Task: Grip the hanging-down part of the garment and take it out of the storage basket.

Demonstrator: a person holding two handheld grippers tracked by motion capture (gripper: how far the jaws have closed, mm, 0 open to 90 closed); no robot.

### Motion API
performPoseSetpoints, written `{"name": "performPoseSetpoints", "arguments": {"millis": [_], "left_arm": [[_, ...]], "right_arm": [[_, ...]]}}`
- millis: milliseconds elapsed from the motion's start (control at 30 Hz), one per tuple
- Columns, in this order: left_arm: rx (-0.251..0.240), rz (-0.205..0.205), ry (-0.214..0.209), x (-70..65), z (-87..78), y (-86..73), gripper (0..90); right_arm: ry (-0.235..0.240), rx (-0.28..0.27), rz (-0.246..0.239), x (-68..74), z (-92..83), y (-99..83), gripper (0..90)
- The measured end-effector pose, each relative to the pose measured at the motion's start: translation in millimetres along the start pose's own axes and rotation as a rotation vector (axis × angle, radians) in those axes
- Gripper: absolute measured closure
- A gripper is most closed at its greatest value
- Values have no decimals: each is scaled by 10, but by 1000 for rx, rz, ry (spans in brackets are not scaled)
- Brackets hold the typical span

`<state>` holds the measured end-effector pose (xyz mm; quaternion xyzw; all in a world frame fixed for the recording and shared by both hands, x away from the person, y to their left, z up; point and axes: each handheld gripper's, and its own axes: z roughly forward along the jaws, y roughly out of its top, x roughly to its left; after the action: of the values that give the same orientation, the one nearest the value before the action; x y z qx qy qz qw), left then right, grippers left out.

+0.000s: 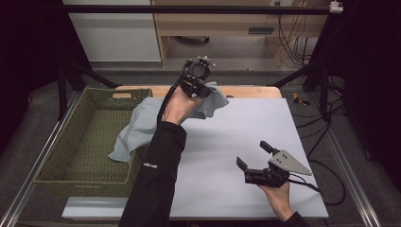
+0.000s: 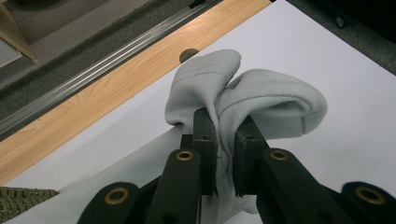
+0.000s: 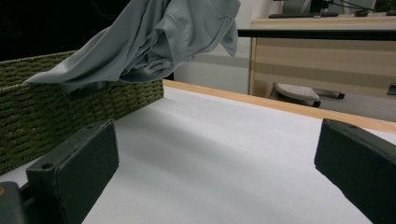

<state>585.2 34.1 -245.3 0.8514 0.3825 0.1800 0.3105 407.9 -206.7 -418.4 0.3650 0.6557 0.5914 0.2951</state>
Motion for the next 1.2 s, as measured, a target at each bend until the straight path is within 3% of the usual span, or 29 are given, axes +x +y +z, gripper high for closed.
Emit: {"name": "performPoseSetpoints", "arguments": {"millis": [433, 533, 567, 600, 633, 667, 733, 833, 867, 967, 1200], "left_arm": [[-4, -10, 3, 13, -34, 9, 809], [-9, -12, 2, 21, -53, 7, 809], [-7, -10, 4, 23, -61, 9, 808], [-7, -10, 4, 23, -61, 9, 808], [-7, -10, 7, 24, -69, 11, 809], [-6, -9, 7, 27, -81, 14, 809], [-12, -10, 10, 26, -107, 18, 809], [-11, -8, 12, 31, -118, 18, 808], [-11, -8, 9, 33, -121, 17, 809], [-13, -9, 8, 39, -137, 20, 809], [-16, -10, 11, 50, -186, 28, 809]], "right_arm": [[9, -5, 13, -37, 31, 38, 3], [10, -17, -15, -58, 80, 80, 3], [9, -8, 7, -40, 91, 103, 3], [14, -12, -15, -52, 107, 119, 3], [23, -17, 27, -22, 128, 149, 3], [23, -17, 27, -22, 128, 149, 3], [22, -23, -3, -12, 200, 213, 3], [34, -33, 14, 13, 250, 252, 3], [37, -27, -14, 17, 290, 281, 3], [49, -28, 4, 49, 364, 321, 3], [49, -16, -8, 107, 580, 406, 3]]}}
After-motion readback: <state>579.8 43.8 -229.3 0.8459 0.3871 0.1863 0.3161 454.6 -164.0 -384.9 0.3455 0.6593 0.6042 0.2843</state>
